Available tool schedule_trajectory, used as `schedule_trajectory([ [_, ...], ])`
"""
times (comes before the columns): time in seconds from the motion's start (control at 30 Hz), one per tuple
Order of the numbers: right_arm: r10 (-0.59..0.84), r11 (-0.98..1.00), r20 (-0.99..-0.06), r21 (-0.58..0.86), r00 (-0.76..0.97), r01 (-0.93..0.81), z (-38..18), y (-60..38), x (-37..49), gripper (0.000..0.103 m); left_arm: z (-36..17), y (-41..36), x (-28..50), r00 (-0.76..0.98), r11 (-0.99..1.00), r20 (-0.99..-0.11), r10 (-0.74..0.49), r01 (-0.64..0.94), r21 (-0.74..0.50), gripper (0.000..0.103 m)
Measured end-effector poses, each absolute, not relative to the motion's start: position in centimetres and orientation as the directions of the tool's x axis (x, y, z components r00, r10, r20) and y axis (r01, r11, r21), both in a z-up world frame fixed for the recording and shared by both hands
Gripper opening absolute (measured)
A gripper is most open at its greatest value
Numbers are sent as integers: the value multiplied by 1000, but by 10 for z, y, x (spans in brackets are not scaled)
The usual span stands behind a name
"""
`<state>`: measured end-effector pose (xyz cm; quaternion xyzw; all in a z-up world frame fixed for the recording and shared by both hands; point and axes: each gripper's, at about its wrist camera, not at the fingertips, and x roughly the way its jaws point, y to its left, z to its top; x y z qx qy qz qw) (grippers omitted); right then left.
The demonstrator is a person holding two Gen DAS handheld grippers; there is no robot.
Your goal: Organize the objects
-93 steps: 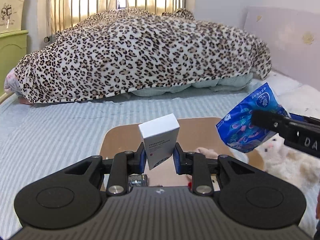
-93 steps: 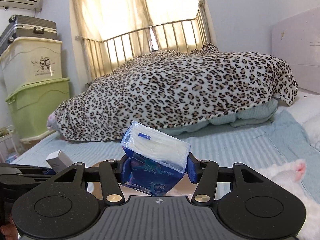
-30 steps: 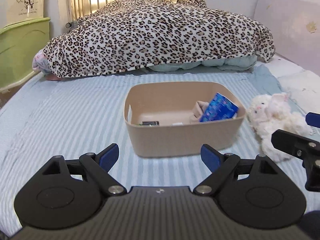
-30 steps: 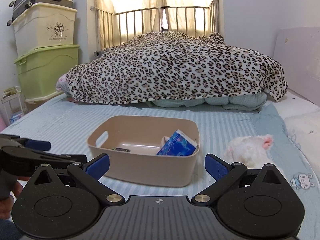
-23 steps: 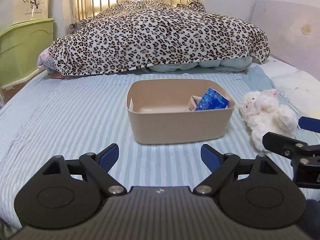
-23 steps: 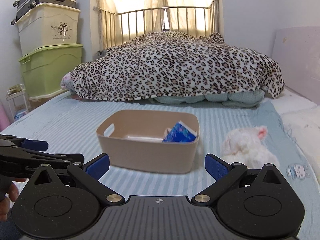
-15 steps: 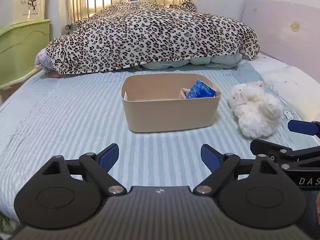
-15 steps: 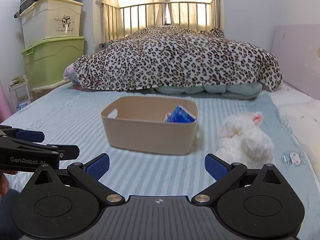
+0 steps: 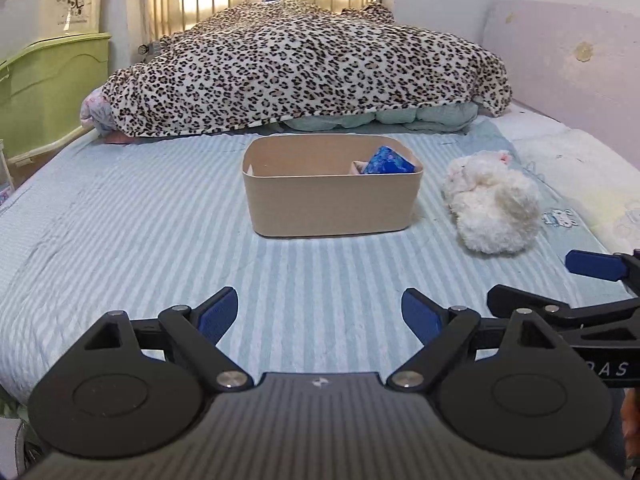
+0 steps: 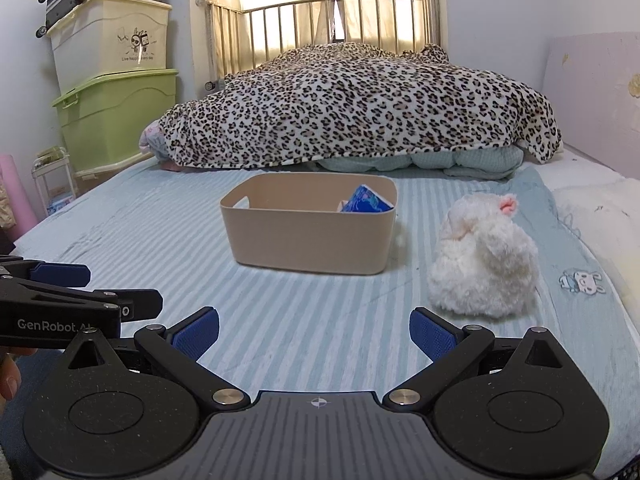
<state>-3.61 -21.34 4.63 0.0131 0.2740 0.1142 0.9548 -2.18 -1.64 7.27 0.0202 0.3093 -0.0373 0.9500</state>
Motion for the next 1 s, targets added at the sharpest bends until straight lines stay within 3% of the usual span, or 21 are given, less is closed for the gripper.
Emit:
schedule_trajectory([
  [1.0,217,976,-545,95,810,-198,44,-219,-58,103,72,-15,-45,807,997,-590,-28,68,46,89],
])
